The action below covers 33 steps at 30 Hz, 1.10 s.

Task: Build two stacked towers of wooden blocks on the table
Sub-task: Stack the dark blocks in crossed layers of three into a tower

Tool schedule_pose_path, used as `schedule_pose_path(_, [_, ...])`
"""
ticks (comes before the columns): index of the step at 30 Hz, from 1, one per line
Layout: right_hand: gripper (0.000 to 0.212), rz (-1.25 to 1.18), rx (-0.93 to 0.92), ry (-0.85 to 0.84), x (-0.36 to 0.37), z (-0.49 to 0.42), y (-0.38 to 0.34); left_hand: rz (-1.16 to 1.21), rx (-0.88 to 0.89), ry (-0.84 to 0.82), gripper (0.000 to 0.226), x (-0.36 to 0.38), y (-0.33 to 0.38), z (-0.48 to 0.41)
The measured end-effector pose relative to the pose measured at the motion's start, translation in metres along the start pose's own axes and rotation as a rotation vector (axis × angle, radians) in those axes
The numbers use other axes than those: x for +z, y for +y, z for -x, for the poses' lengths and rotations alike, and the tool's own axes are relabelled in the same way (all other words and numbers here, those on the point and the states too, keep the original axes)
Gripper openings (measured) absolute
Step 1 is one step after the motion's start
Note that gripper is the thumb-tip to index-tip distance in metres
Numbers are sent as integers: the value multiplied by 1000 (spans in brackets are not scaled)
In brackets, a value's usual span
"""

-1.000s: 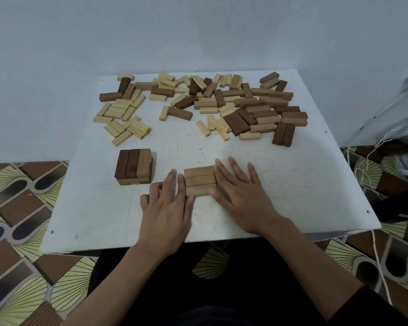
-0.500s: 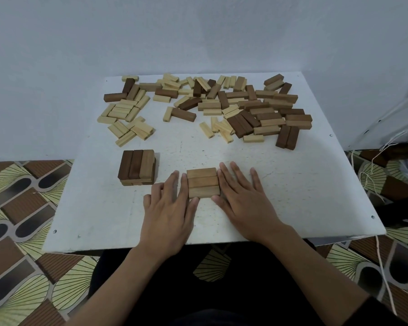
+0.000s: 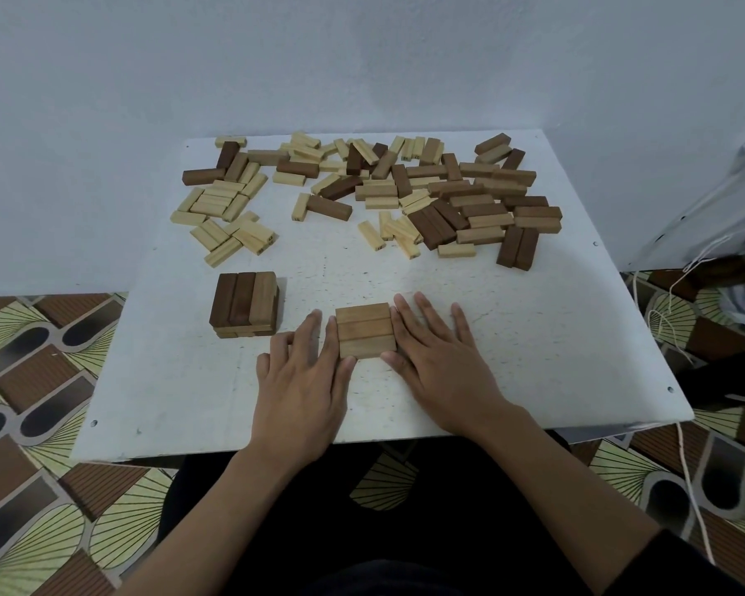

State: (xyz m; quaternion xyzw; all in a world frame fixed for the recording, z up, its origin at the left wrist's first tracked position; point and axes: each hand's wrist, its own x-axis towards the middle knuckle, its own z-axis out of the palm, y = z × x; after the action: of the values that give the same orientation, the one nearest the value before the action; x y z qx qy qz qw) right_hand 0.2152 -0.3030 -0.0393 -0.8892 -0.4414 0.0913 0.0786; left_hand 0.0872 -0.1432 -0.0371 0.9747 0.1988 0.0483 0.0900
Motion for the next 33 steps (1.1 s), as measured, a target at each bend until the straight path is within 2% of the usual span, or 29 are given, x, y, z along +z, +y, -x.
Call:
schedule_pose_path(5, [75,-3,3,-8,-1,0,1,35,10,-18,61,0,-2,-1])
schedule_pose_path(9, [75,-156,-5,4,-8,2,2,144,39,-25,60,-7,-6,1])
schedule_pose_path(14, [72,-348,50,161,-29,0,4,392,117,56,62,-27,-10,-2])
schedule_pose_path(16, [83,-347,32,138,-41,-7,7,340,171,110,56,-33,-10,-11])
schedule_pose_path(18, [93,-288,-7,46,-50,-16,12,265,209,128,55,-38,-10,-22])
schedule_pose_path(21, [102,-217,-49,-79,-58,-31,16,108,253,-2,74,-48,-11,-37])
schedule_pose_path(25, [106,-186,-77,-126,-60,-42,20,-80,278,-165,99,-52,-14,-52])
schedule_pose_path(33, [96,-159,-101,-112,-59,-44,20,-160,331,-198,92,-46,-19,-63])
